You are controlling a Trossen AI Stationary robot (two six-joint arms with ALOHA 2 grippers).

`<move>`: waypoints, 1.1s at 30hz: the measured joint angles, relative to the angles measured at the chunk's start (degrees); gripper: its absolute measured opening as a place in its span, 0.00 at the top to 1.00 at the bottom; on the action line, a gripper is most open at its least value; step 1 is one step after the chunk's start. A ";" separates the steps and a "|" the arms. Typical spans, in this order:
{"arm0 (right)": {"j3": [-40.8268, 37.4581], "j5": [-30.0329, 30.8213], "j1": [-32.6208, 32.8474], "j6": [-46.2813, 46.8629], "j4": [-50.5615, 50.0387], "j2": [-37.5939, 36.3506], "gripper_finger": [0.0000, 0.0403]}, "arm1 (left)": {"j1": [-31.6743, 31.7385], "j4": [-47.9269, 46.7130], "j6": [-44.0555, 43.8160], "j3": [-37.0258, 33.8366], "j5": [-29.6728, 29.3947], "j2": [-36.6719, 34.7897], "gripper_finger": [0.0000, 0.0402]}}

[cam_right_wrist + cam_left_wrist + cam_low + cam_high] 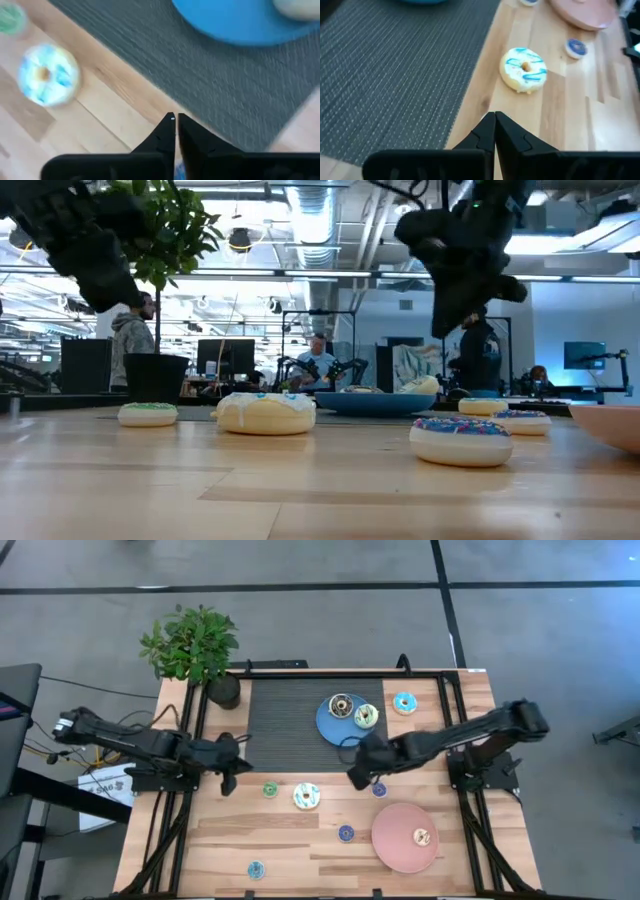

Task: Pick & Place donuts
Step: Put the top small dark blue donut on the pink plate

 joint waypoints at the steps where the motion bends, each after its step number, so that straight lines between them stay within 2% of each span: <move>1: 1.10 -1.28 0.38 1.57 -0.96 1.51 0.94 | -0.03 -0.29 1.00 0.01 0.32 -1.03 1.00; 6: 2.10 -7.64 1.88 10.76 -2.62 4.74 0.75 | -0.05 -0.66 3.84 0.05 2.83 -4.54 1.00; 10: 2.17 -7.93 2.95 17.65 -6.42 5.23 0.58 | -0.05 -0.90 4.41 0.05 2.88 -5.22 1.00; 14: 2.27 -9.55 3.78 19.28 -8.16 5.24 0.40 | -0.05 -0.69 4.65 0.07 2.68 -4.82 1.00; 18: 2.23 -11.01 3.96 19.55 -7.67 7.63 0.27 | -0.05 -1.01 5.80 0.07 2.61 -4.20 1.00; 23: 2.12 -11.43 4.16 20.44 -9.48 11.26 0.22 | -0.03 -0.68 5.32 0.05 2.51 -3.53 1.00; 33: 1.70 -12.44 3.68 20.94 -9.21 15.19 0.25 | -0.05 -0.34 3.75 0.07 2.49 -2.95 1.00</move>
